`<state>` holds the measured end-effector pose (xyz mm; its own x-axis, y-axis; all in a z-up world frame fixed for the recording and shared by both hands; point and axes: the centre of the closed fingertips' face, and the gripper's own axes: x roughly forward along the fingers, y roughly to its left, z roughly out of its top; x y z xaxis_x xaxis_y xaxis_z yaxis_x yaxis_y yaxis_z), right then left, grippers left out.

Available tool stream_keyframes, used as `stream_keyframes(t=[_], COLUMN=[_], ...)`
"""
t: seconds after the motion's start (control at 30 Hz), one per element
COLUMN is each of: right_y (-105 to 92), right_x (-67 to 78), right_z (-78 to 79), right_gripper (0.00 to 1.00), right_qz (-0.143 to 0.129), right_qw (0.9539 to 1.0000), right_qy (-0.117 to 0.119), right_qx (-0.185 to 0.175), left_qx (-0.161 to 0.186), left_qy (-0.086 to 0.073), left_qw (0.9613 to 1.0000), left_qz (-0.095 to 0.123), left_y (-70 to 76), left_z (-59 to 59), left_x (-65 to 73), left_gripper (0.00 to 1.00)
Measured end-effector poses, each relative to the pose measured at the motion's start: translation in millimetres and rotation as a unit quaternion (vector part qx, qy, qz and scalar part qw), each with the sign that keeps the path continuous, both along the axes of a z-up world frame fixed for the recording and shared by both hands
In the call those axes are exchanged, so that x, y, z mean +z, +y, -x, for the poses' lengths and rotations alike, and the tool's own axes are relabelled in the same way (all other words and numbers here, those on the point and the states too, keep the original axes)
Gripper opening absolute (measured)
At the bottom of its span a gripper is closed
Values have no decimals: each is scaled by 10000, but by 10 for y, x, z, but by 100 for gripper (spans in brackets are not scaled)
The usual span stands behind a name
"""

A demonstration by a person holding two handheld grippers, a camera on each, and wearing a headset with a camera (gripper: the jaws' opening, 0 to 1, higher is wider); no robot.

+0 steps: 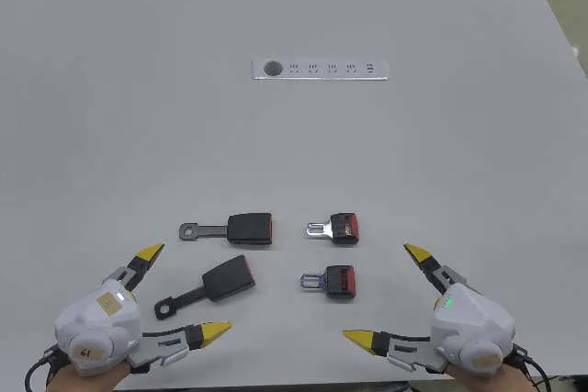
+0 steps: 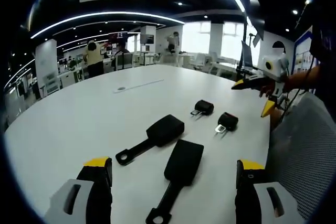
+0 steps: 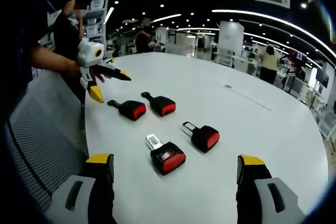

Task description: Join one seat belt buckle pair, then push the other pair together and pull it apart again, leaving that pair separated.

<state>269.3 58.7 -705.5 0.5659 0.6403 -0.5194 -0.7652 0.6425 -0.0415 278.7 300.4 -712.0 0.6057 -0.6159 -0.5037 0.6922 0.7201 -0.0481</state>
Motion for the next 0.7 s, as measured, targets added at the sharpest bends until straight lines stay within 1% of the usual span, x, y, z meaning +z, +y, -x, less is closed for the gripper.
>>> stream_keyframes(t=[0.23,0.7], right_y=[2,17], right_x=[-10,-11], right_z=[-3,-4], right_gripper=[99,99], right_qz=[-10,0], right_qw=[10000,10000], right_qy=[9,9], right_qx=[-16,9], left_qx=[-14,-14], left_qy=[25,23], left_qw=[10000,10000], left_qz=[0,7], left_y=[0,-13], left_z=[4,4], left_x=[-19,10], left_gripper=[100,100])
